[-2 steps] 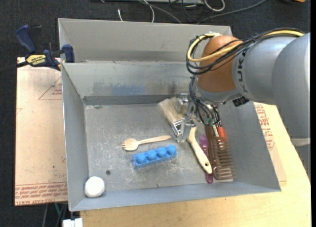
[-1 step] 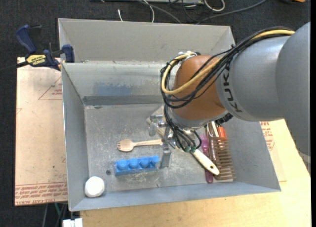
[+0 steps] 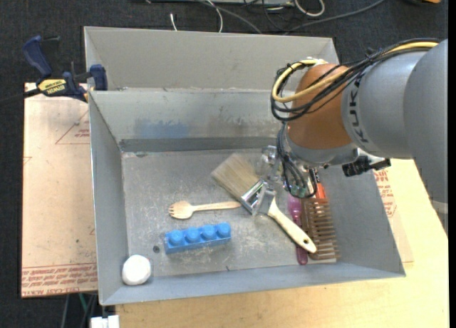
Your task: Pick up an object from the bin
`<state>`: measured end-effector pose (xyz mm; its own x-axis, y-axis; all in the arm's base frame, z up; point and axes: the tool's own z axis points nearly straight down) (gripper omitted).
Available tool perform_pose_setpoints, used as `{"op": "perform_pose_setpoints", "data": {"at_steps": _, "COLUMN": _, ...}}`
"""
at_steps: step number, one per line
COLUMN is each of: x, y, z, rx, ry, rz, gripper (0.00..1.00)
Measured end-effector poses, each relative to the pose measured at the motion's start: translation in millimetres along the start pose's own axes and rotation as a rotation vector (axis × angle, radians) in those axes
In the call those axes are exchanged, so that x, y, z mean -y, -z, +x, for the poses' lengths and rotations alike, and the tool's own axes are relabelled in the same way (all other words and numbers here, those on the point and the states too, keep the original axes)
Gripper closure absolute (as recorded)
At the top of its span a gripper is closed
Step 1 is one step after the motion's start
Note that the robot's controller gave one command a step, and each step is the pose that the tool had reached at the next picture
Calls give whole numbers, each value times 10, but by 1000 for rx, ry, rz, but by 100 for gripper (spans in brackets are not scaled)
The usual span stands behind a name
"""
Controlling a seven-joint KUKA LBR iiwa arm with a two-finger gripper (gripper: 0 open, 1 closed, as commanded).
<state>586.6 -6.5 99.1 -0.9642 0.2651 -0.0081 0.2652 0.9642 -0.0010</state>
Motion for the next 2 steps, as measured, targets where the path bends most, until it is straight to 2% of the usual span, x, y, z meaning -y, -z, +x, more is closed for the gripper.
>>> {"op": "perform_pose_setpoints", "data": {"at_steps": 1, "x": -630, "y": -285, "z": 167, "rx": 3, "ry": 561, "rz": -8, "gripper": 0}}
{"op": "perform_pose_setpoints", "data": {"at_steps": 2, "x": -523, "y": -276, "z": -53, "rx": 2, "ry": -56, "rz": -3, "gripper": 100}}
